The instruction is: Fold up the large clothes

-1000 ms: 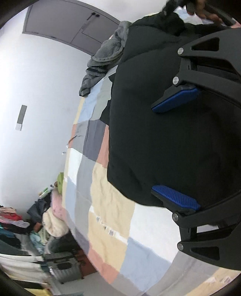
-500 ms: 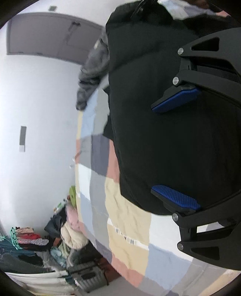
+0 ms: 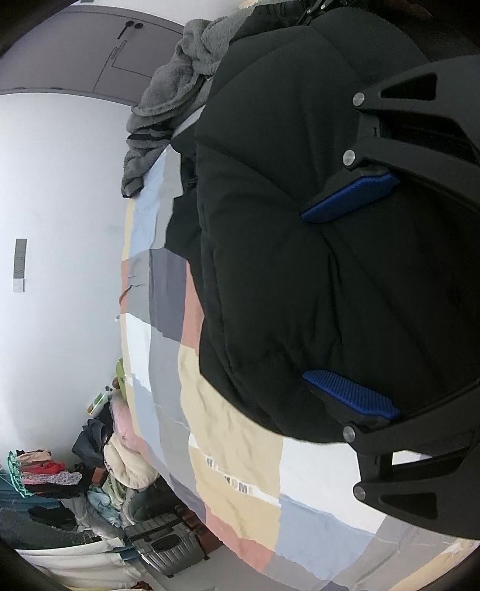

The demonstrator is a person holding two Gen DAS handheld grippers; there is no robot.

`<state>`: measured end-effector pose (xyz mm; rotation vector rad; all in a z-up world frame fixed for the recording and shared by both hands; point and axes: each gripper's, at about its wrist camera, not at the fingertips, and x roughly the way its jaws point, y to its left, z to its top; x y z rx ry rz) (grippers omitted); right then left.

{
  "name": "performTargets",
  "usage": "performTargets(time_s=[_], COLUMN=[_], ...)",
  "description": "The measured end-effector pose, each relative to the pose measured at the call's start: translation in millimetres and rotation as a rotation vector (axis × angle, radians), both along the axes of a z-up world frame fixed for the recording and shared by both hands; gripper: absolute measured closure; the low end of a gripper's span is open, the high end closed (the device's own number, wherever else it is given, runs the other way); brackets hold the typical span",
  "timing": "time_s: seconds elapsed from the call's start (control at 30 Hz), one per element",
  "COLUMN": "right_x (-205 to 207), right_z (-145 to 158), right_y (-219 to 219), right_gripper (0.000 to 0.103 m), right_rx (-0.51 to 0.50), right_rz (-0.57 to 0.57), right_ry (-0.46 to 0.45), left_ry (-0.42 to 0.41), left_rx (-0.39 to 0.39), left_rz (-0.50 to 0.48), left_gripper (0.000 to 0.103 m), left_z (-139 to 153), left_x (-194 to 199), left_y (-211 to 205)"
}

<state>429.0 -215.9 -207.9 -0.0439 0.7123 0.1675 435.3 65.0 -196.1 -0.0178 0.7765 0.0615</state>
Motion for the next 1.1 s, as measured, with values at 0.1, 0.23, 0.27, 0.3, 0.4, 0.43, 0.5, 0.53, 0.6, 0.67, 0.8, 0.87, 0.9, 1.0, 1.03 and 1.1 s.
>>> performTargets(time_s=[0.1, 0.23, 0.27, 0.3, 0.4, 0.43, 0.5, 0.53, 0.6, 0.67, 0.8, 0.87, 0.9, 1.0, 1.03, 1.1], right_x=[9, 16, 16, 15, 7, 4, -7, -15, -32, -49, -87, -109, -118, -148, -159, -187], right_z=[-10, -14, -13, -11, -1, 3, 13, 20, 38, 59, 109, 139, 151, 190, 202, 229], right_y=[1, 4, 3, 1, -11, -13, -16, -18, -22, -24, -23, -20, -19, -13, -12, -12], right_gripper=[0.078, 0.077, 0.077, 0.077, 0.073, 0.072, 0.048, 0.040, 0.031, 0.031, 0.031, 0.031, 0.031, 0.031, 0.031, 0.031], right_rx=[0.004, 0.006, 0.012, 0.025, 0.121, 0.138, 0.144, 0.143, 0.146, 0.154, 0.145, 0.151, 0.150, 0.133, 0.134, 0.135], right_rz=[-0.001, -0.017, -0.020, -0.023, -0.044, -0.048, -0.052, -0.055, -0.053, -0.044, -0.031, -0.016, -0.011, 0.009, 0.019, 0.035], right_ry=[0.003, 0.031, 0.041, 0.048, 0.082, 0.090, 0.097, 0.089, 0.061, 0.036, -0.028, -0.072, -0.088, -0.131, -0.151, -0.194], left_ry=[0.012, 0.042, 0.055, 0.063, 0.086, 0.088, 0.080, 0.070, 0.047, 0.030, -0.006, -0.025, -0.033, -0.060, -0.057, -0.052], left_rx=[-0.011, -0.033, -0.036, -0.039, -0.073, -0.084, -0.089, -0.084, -0.064, -0.038, -0.024, -0.047, -0.065, -0.113, -0.109, -0.108], left_rz=[0.005, 0.020, 0.022, 0.026, 0.058, 0.064, 0.067, 0.065, 0.048, 0.024, -0.019, -0.042, -0.050, -0.063, -0.058, -0.047], left_gripper=[0.020, 0.020, 0.020, 0.020, 0.020, 0.019, 0.019, 0.019, 0.019, 0.019, 0.019, 0.019, 0.019, 0.018, 0.018, 0.018], left_z=[-6, -1, 3, 7, 25, 32, 52, 62, 85, 110, 162, 191, 203, 239, 247, 265], left_x=[6, 9, 9, 8, 0, -3, -13, -20, -35, -53, -91, -113, -122, -158, -167, -192], left_y=[-1, 0, 0, 1, 8, 10, 11, 11, 7, 2, -6, -7, -6, 2, 4, 15])
